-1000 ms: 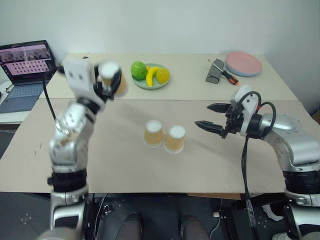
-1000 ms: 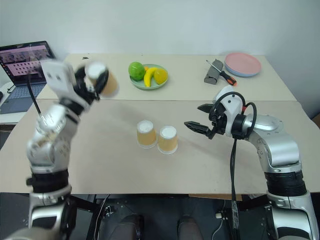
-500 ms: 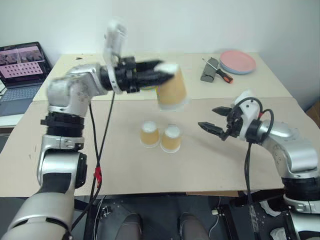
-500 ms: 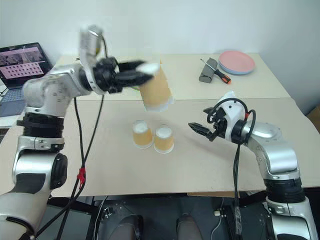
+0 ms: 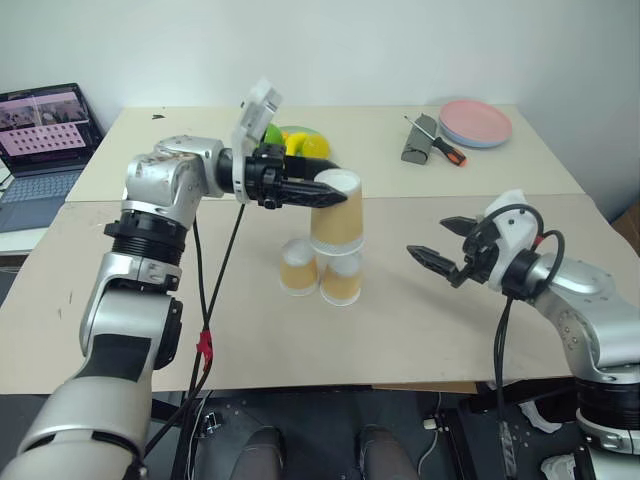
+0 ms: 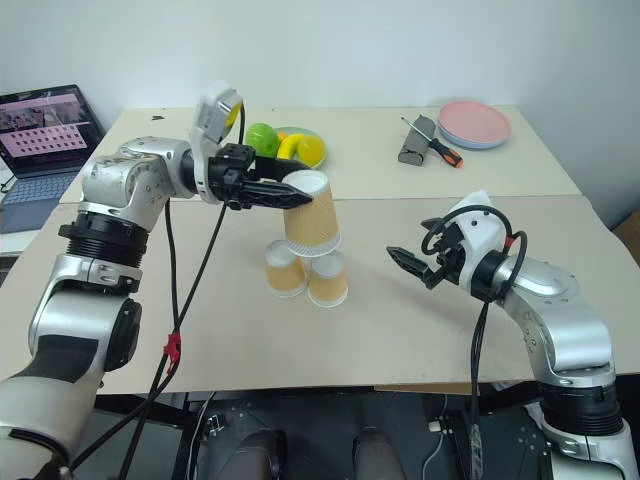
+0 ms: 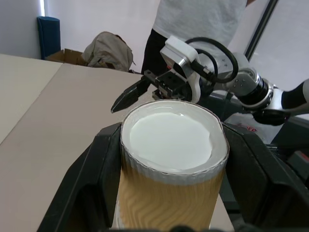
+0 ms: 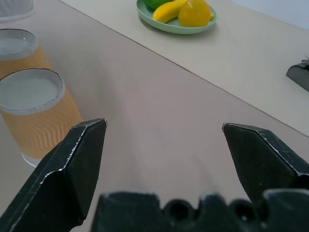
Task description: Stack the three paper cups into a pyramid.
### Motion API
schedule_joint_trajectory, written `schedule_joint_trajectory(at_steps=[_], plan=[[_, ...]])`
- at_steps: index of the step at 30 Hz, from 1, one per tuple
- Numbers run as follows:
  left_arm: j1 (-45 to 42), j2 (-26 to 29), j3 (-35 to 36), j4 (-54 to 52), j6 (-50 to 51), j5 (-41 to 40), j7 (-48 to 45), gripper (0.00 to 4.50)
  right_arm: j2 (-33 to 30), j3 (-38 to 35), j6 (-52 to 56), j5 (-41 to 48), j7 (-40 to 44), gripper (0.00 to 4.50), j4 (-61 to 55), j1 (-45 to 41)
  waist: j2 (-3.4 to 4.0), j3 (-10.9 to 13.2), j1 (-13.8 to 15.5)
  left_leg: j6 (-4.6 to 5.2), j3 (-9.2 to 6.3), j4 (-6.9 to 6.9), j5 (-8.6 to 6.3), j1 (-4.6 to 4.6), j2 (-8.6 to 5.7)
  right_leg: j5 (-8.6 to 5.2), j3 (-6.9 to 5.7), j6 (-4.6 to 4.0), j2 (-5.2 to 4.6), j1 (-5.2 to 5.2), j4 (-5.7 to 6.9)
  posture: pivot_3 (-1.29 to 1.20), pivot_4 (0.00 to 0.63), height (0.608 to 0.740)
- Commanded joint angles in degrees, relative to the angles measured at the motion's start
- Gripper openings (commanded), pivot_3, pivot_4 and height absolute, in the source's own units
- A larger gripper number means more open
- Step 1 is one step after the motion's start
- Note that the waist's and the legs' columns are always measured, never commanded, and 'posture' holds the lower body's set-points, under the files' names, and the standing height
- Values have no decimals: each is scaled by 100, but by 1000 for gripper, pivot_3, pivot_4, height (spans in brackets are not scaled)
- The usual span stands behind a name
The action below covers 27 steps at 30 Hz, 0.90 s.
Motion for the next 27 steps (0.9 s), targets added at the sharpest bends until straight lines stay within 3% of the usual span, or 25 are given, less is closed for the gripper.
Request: schedule_joint_trajectory(at_steps=[1, 27], plan=[[80, -57, 8, -30, -423, 264, 85, 2600, 12, -209, 33, 169, -53, 4500, -272, -19, 0, 0, 2, 0, 0, 0, 0, 0, 0, 0, 0, 0, 0, 0, 0, 0, 150, 740], [477, -93, 191, -194, -677, 534, 367, 2600, -124, -165, 136, 487, 259, 4500, -396, -122, -1, 0, 4, 1, -1, 5, 0, 0, -1, 0, 1, 0, -1, 0, 6, 0, 150, 740]])
